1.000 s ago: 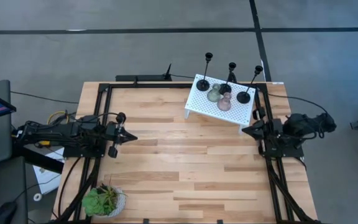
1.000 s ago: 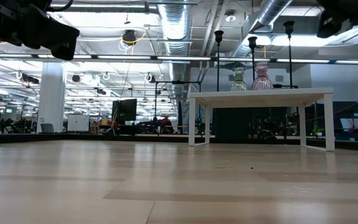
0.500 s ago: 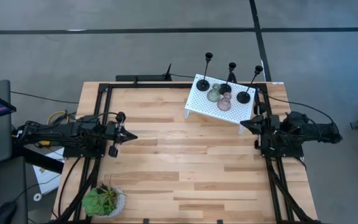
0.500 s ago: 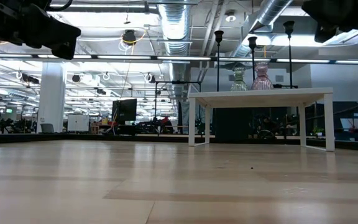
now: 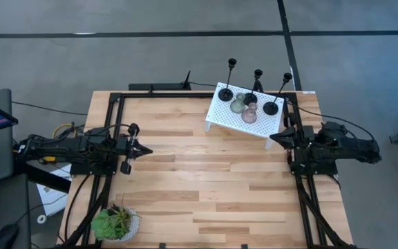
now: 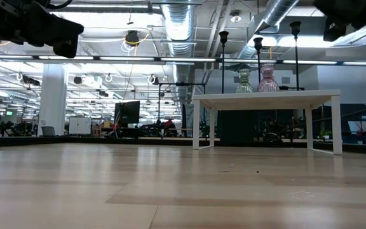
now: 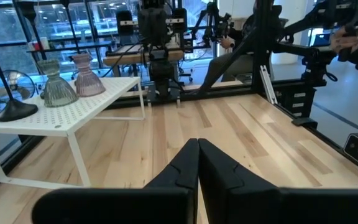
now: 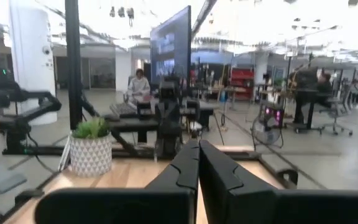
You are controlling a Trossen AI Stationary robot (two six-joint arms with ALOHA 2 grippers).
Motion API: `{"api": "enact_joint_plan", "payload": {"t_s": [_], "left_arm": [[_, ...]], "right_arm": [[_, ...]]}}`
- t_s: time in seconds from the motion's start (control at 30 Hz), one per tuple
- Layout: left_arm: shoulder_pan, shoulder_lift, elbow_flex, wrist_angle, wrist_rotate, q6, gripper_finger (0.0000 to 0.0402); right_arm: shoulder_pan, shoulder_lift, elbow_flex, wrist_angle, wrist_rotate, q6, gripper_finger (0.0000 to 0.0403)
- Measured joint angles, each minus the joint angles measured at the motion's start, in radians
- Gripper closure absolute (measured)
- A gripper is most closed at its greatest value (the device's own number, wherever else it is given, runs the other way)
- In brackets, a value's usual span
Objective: Pick & Place candle stick holders
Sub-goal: Return to Home Position
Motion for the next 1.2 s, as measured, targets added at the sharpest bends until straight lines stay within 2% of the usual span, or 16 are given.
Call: {"api": "enact_joint_plan", "payload": {"t_s": [0.2,0.47,0.67,1.1,1.2], "left_arm": [[0.000,0.001,0.000,0.000,0.000,-0.001,0.0394],[0.000,0.001,0.000,-0.001,0.000,-0.003,0.0394],[0.000,0.001,0.000,-0.002,0.000,-0.003,0.0394],[0.000,0.000,0.000,0.002,0.000,-0.004,0.0394],[0.000,-0.015,0.000,0.000,-0.034,-0.004,0.0394]], "right_arm": [[0.000,0.000,-0.012,-0.015,0.000,0.006,0.0403],[0.000,0.000,-0.142,-0.003,0.082,0.040,0.0403],[0.002,-0.001,-0.192,0.041,0.080,-0.020,0.0403],[0.000,-0.001,-0.196,-0.097,0.084,-0.021,0.0403],[0.000,-0.001,-0.196,-0.114,0.083,-0.021,0.0403]]}}
